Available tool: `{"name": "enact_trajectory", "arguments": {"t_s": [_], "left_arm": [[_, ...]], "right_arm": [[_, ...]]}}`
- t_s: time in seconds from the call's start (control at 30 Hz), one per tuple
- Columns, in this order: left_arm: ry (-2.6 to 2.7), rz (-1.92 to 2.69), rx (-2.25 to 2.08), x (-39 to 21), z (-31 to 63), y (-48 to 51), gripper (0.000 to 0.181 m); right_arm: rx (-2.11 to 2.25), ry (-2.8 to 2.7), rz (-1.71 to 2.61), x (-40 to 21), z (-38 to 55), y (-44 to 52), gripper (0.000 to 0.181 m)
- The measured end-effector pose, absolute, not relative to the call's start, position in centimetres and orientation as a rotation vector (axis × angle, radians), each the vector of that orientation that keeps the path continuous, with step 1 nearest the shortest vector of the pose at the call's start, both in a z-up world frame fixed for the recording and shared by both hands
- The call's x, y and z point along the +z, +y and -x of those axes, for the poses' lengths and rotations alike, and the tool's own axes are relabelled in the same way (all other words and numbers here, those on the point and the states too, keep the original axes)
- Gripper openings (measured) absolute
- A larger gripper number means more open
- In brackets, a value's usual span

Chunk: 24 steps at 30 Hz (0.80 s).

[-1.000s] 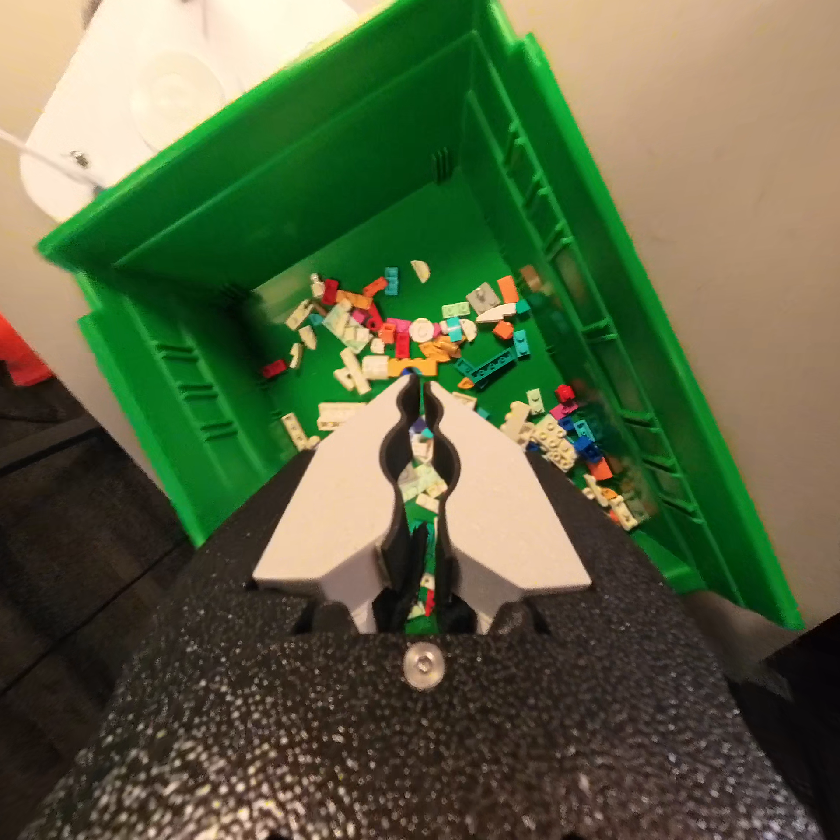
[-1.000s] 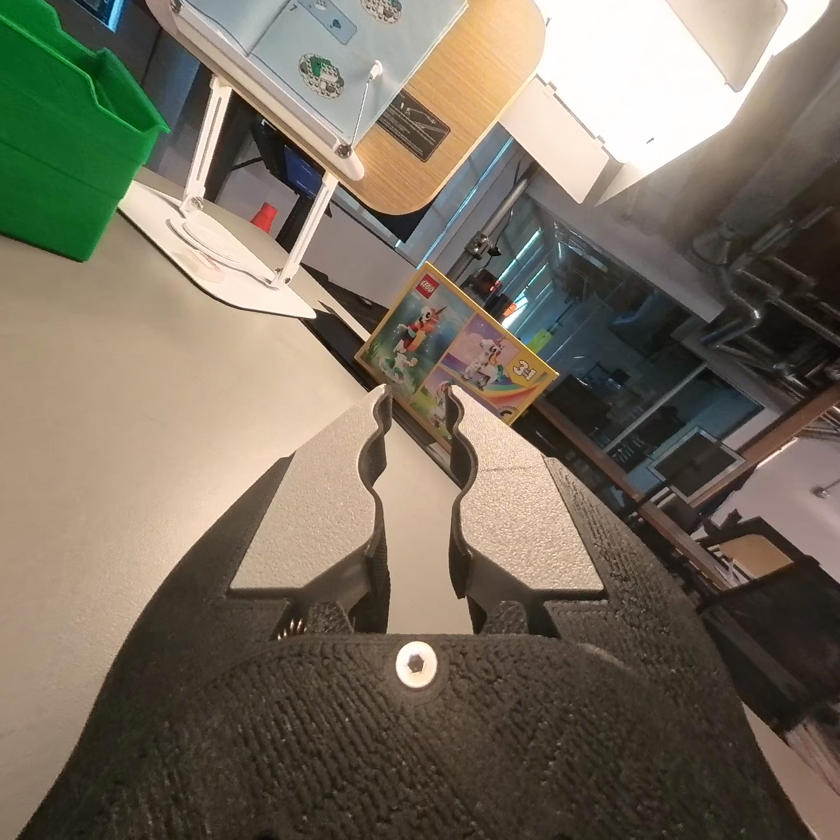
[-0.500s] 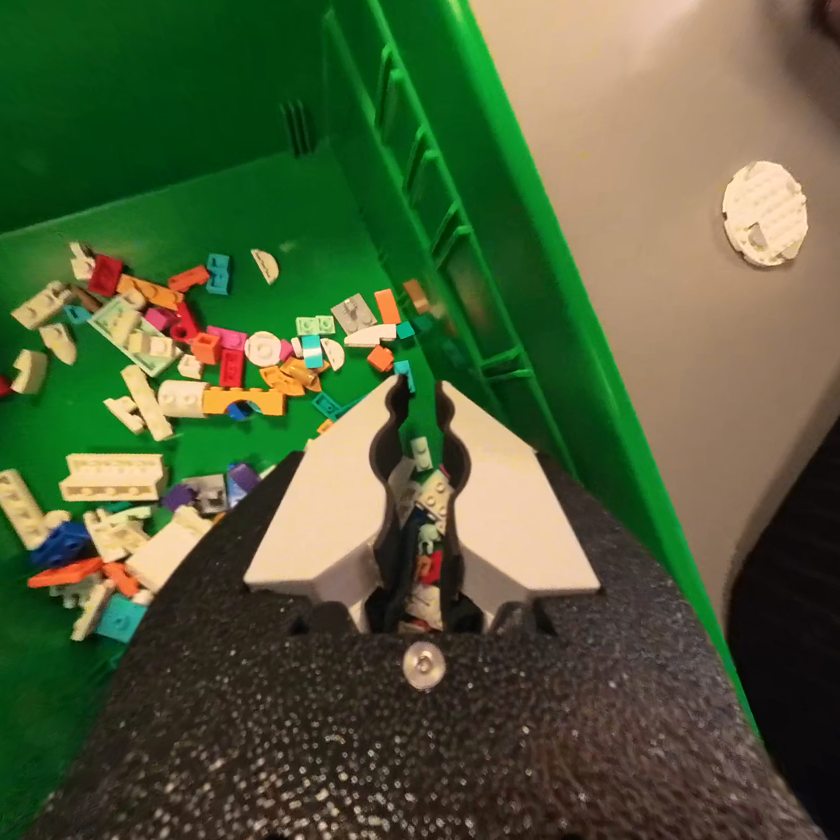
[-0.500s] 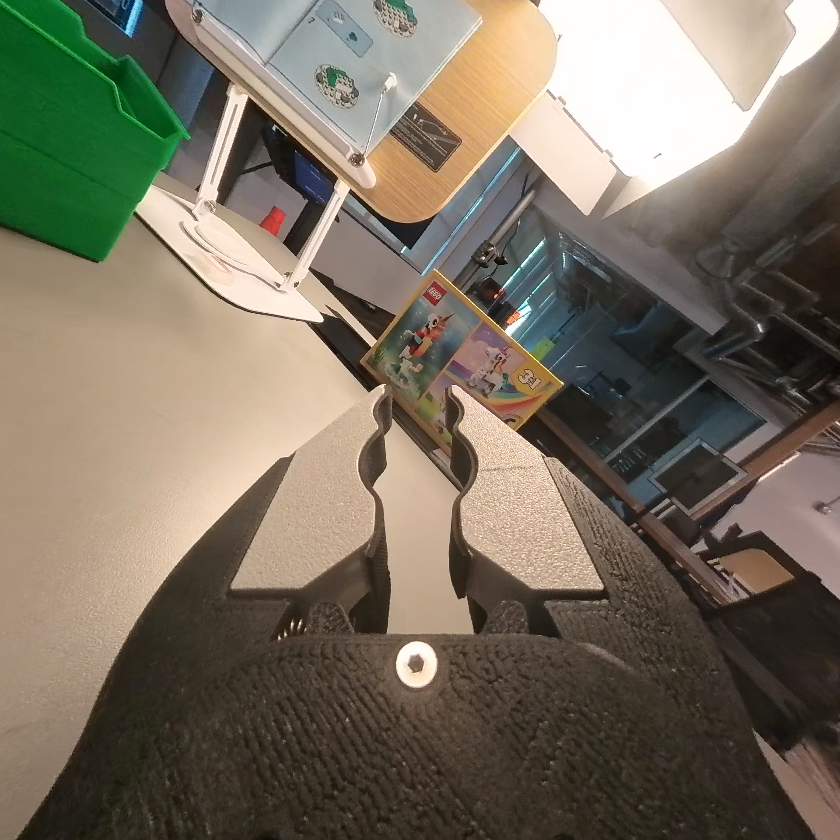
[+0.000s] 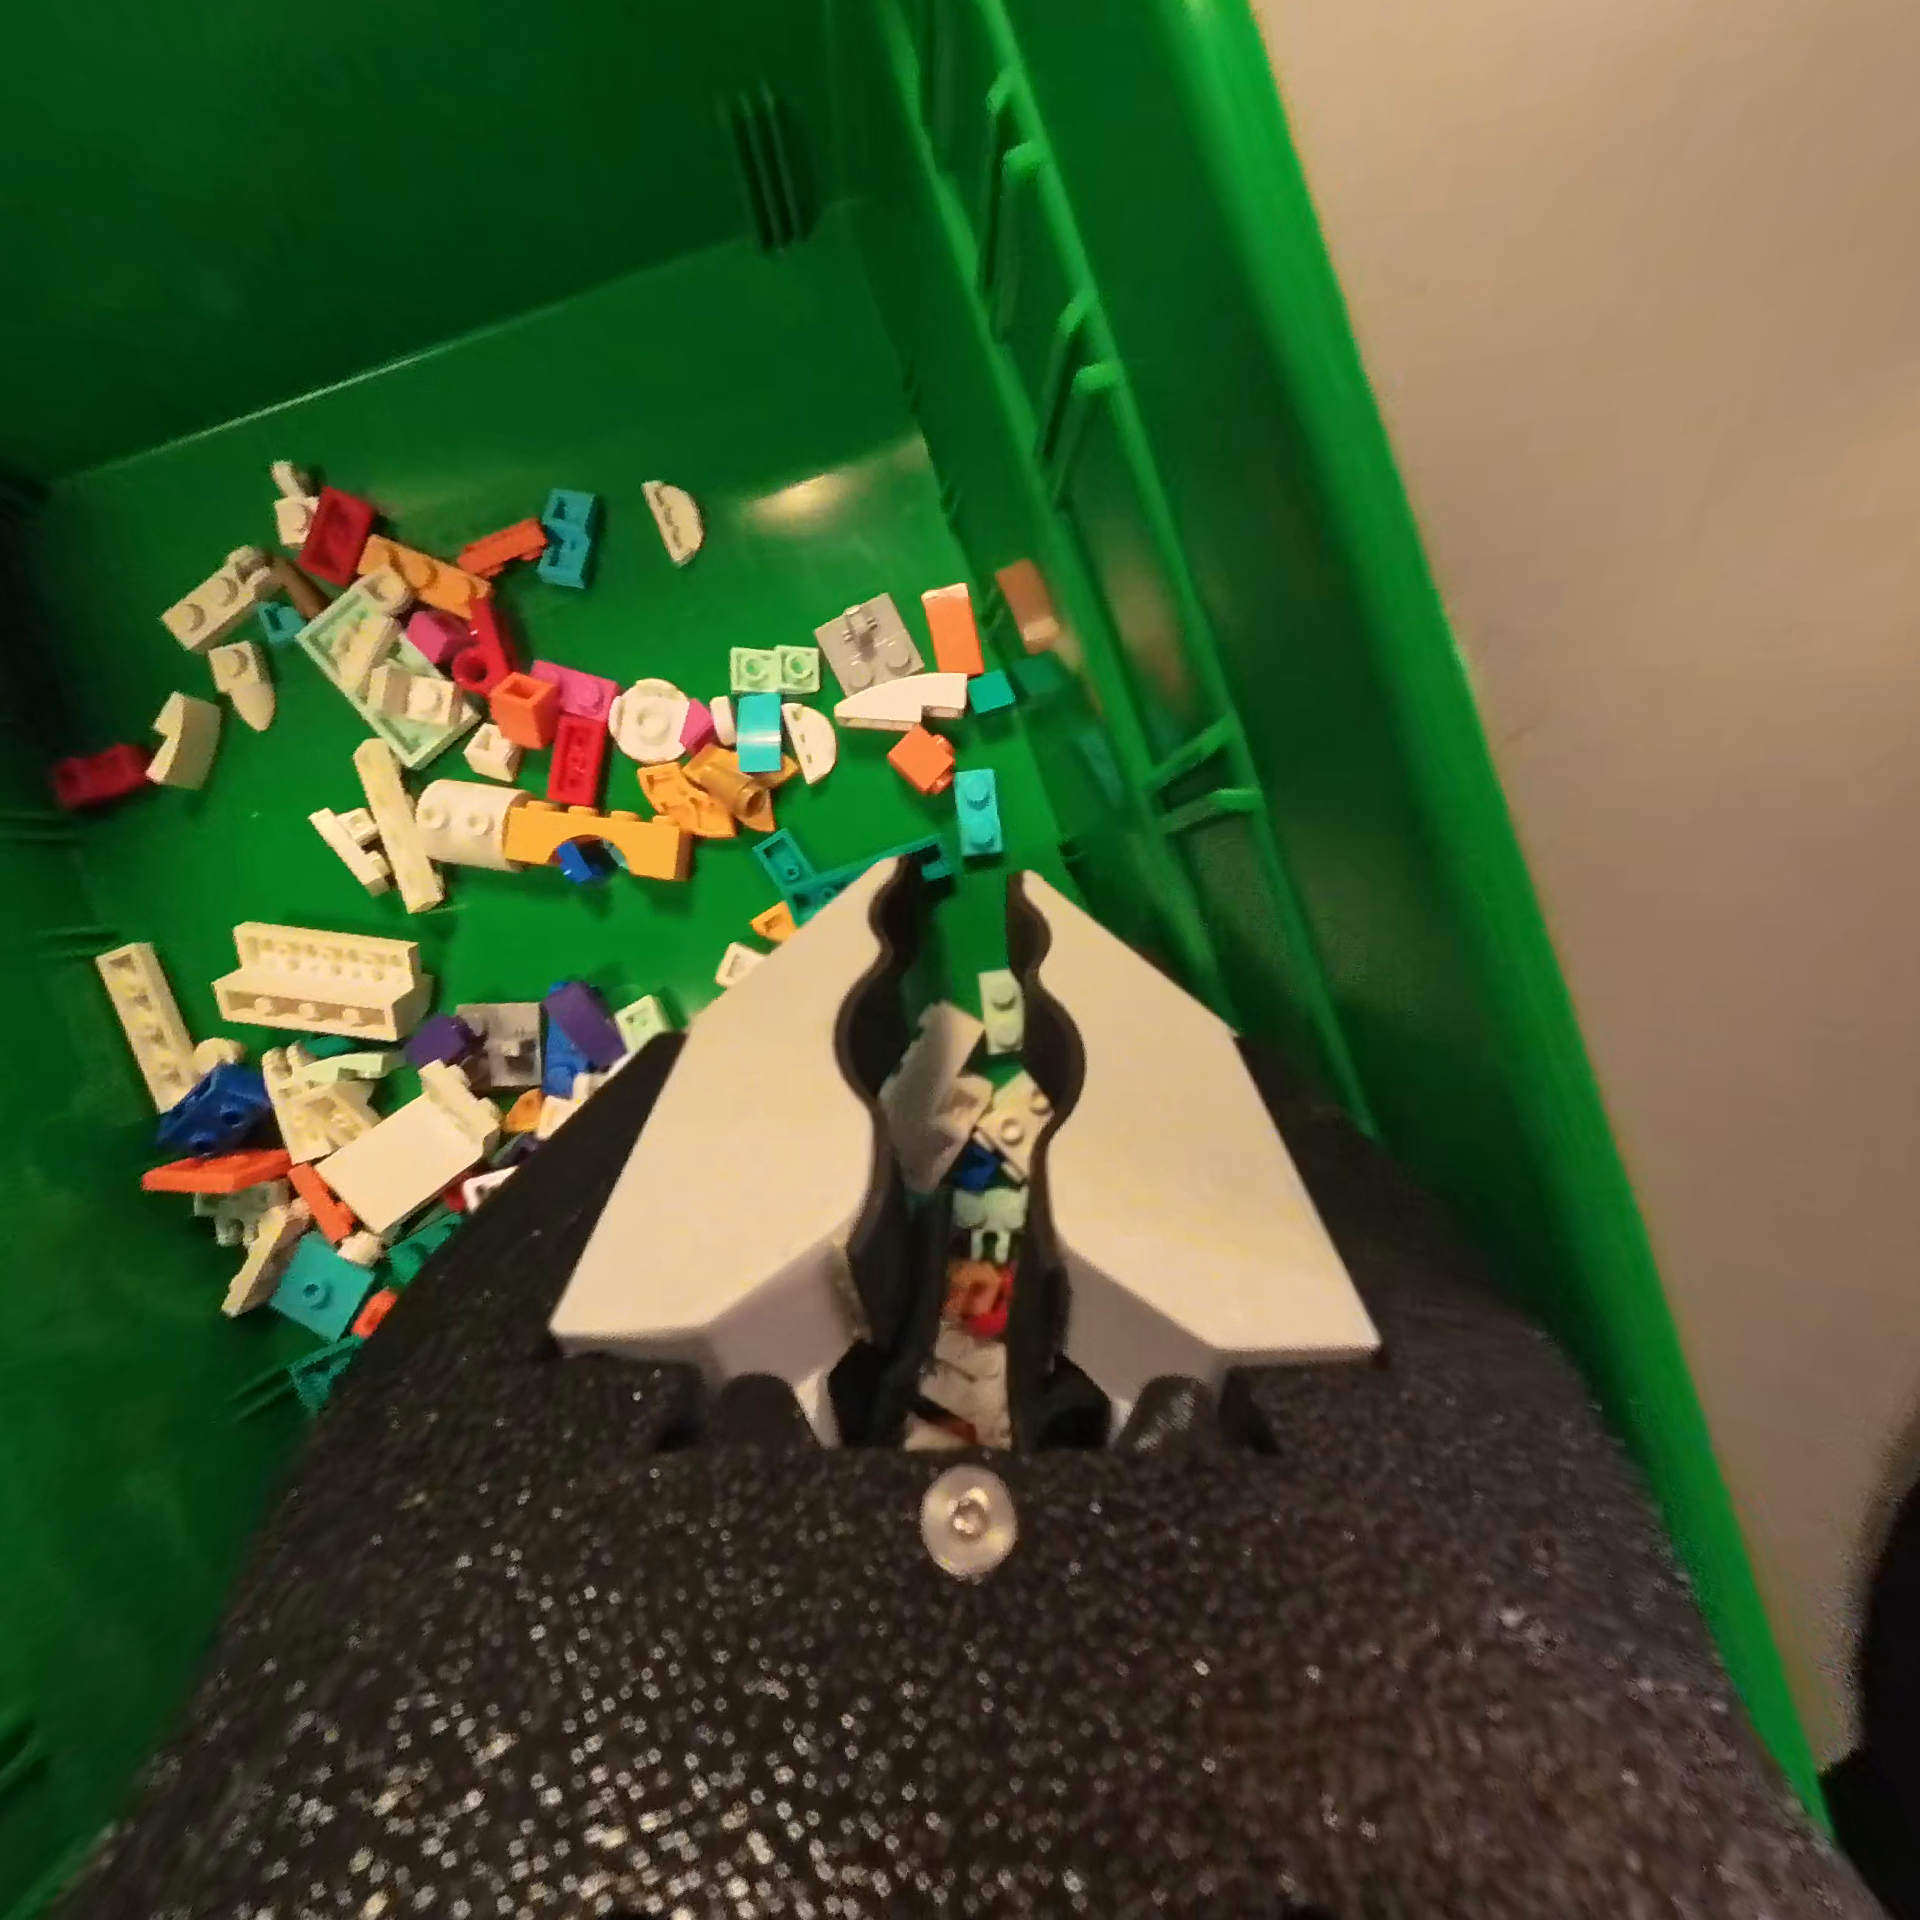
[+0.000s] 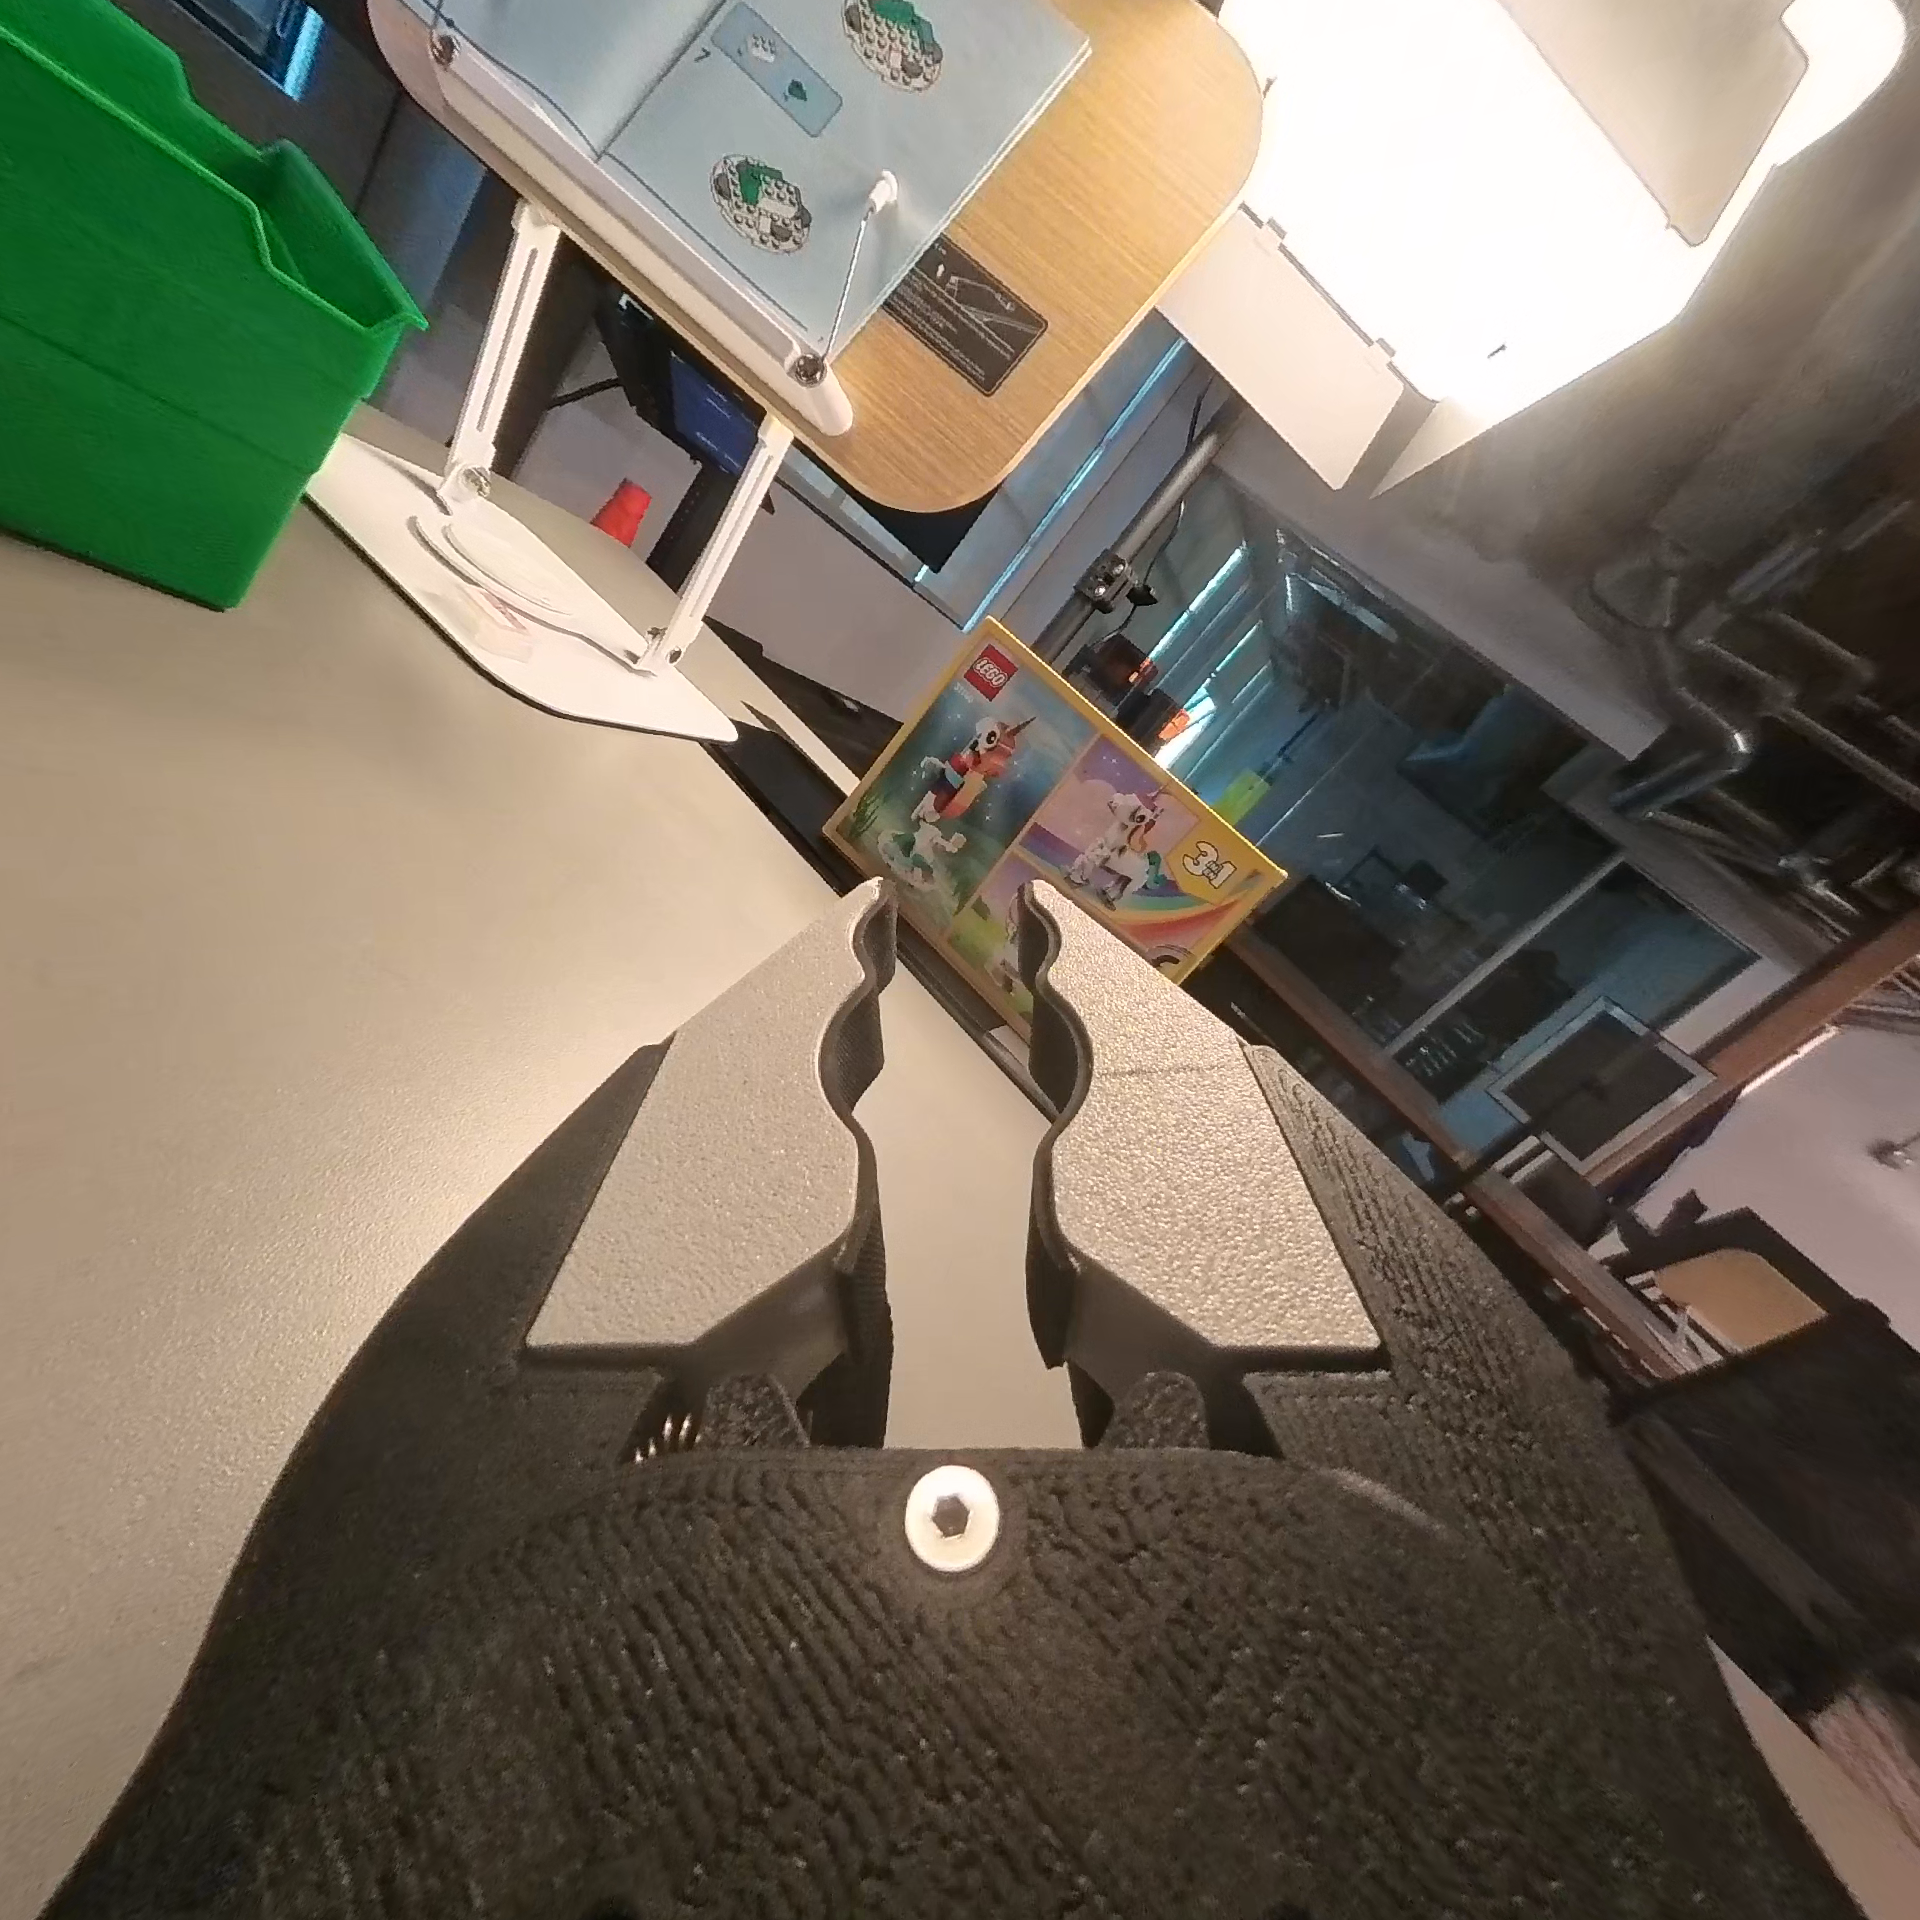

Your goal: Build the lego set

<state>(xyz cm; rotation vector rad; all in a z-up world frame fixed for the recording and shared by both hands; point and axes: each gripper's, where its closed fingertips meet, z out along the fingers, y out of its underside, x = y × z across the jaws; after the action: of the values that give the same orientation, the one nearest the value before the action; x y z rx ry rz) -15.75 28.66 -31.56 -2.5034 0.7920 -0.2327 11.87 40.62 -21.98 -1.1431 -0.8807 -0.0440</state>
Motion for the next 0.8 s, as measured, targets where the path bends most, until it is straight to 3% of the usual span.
{"name": "enact_trajectory", "arguments": {"t_s": [0.03,0.4,0.53,0.63,0.8], "left_arm": [[0.796,2.498,-0.255,-31.6,15.4,28.6,0.013],[0.830,2.486,-0.248,-31.8,15.3,29.5,0.012],[0.830,2.505,-0.149,-31.8,16.5,29.7,0.020],[0.815,2.440,-0.137,-31.1,16.4,30.2,0.008],[0.829,2.433,-0.219,-31.2,15.4,29.5,0.014]], "right_arm": [[-0.045,-0.881,1.143,-22.0,-11.9,40.6,0.021],[-0.037,-0.881,1.144,-22.0,-11.9,40.6,0.021],[-0.036,-0.882,1.144,-22.0,-11.8,40.6,0.021],[-0.035,-0.882,1.144,-22.0,-11.8,40.6,0.021],[-0.036,-0.884,1.145,-22.0,-11.8,40.6,0.021]]}}
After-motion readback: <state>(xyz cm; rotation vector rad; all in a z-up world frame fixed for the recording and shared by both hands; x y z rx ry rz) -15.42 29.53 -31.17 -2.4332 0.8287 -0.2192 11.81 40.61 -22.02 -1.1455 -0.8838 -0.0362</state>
